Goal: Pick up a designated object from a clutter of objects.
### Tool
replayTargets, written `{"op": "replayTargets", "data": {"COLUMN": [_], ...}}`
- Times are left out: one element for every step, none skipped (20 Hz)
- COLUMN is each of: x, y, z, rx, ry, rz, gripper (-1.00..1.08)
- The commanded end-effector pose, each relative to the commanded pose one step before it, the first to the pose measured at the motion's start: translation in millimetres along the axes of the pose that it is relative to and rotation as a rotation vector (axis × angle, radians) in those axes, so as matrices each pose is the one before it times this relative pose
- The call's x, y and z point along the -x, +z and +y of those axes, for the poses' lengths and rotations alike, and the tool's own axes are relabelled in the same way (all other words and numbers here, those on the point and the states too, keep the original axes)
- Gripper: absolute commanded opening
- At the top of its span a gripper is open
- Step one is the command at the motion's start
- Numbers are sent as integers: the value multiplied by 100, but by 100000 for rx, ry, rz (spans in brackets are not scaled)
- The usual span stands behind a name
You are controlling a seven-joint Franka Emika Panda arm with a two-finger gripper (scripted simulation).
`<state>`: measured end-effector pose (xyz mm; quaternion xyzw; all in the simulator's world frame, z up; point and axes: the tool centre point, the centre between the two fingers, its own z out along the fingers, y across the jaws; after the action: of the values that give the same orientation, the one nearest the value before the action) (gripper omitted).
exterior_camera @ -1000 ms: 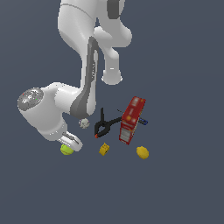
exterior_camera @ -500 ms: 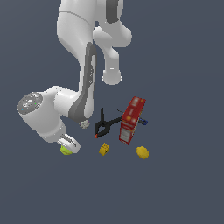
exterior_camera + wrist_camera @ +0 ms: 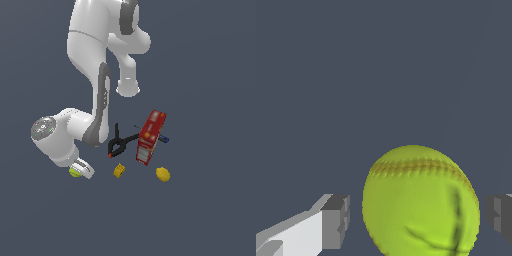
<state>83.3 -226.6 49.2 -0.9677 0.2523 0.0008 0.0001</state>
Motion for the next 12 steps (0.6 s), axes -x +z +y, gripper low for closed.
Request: {"op": "replayTargets", "data": {"x": [-70,-39,-42,-18,0,0,0,0,0,0,0,0], "y": [699,92,13,-10,0,0,0,0,0,0,0,0], "z": [-18,-4,-4,-1,0,0,0,0,0,0,0,0], "rx": [-32,0,0,0,0,0,0,0,0,0,0,0], "ry": [5,0,0,0,0,0,0,0,0,0,0,0], "rz": [137,0,0,0,0,0,0,0,0,0,0,0], "gripper": [100,100,100,100,-100,-100,-100,-100,-100,-100,-100,-100]}}
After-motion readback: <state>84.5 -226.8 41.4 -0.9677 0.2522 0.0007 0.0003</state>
